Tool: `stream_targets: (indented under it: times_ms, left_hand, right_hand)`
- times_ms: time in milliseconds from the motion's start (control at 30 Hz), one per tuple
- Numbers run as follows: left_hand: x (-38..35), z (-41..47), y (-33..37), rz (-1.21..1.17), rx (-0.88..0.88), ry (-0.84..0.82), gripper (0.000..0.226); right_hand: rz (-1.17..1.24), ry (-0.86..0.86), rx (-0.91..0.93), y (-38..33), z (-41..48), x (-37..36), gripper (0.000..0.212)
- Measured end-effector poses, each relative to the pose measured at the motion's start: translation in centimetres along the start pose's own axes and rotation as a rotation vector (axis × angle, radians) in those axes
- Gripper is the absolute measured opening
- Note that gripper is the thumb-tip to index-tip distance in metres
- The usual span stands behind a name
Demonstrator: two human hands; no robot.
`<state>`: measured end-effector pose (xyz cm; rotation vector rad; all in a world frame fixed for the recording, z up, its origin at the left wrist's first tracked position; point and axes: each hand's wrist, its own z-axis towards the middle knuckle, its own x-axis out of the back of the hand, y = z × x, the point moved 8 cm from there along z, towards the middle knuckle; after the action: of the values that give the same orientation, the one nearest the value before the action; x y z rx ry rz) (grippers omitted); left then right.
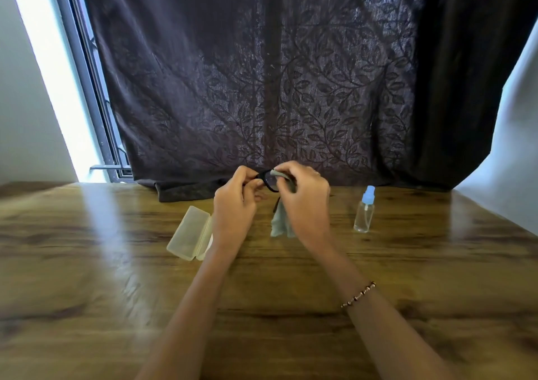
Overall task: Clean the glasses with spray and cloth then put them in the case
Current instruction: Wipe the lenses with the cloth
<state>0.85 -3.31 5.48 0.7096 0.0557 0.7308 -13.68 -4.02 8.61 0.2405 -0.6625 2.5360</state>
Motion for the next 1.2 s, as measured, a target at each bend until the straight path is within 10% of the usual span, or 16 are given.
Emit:
stream_targets:
  times_ms: [600, 1200]
  left_hand:
    - [1.7, 0.0, 0.9, -0.039, 0.013, 0.100, 0.011]
    - [2.4, 0.2, 0.1, -0.139, 0.048, 0.136, 0.011]
  right_hand:
    - [-0.054, -0.227, 0.283, -1.7, -2.6, -2.7, 0.056]
    - [-0.100, -0.027, 0.275, -1.5, -2.5, -0.9, 0.051]
